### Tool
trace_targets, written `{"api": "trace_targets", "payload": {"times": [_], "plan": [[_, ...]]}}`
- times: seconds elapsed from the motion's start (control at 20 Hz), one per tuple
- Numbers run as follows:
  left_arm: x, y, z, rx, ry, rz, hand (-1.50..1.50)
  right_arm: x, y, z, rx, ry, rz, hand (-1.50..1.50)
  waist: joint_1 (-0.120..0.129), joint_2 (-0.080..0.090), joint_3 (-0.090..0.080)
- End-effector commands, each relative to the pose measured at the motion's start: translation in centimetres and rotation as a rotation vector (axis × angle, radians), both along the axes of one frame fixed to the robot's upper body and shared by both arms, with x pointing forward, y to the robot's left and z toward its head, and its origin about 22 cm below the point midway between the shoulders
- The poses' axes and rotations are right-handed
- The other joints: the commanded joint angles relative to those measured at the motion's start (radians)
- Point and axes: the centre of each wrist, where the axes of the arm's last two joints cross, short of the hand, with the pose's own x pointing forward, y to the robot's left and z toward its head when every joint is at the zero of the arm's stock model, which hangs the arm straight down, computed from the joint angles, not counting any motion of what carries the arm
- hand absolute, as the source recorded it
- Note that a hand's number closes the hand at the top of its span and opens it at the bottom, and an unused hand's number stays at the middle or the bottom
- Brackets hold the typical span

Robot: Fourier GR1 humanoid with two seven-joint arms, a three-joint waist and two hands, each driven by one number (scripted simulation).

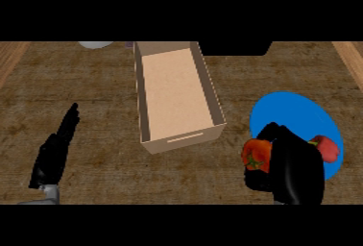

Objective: Pick the tomato from the plate and place it in the cardboard box

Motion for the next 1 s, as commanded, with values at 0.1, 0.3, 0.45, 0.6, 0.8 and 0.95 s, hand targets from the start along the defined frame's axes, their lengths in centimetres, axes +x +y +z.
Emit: {"api": "trace_targets", "payload": {"times": [0.1,0.3,0.45,0.6,0.8,0.95], "plan": [[0.6,0.1,-0.1,0.008,-0.015,0.006,0.0,-0.8,2.3,5.2,0.187,-0.263,0.166,1.5,0.005,0.002,0.0],[0.2,-1.2,0.0,-0.01,-0.001,-0.031,0.0,0.3,4.9,7.9,0.237,-0.331,0.255,1.5,0.018,0.003,-0.001],[0.3,-0.3,1.7,-0.021,0.001,-0.02,0.0,3.2,5.3,8.6,0.251,-0.342,0.29,1.5,0.017,0.003,0.0],[-0.8,1.2,0.3,0.016,0.003,-0.013,0.0,4.5,7.1,10.1,0.241,-0.356,0.297,1.5,0.014,0.003,0.0],[1.3,0.7,-0.1,0.004,-0.01,-0.01,0.0,9.1,8.7,11.5,0.249,-0.324,0.26,1.5,0.02,0.007,-0.001],[0.7,0.4,1.3,0.0,-0.006,-0.028,0.0,11.4,9.3,13.7,0.256,-0.292,0.247,1.5,0.025,0.006,0.0]]}}
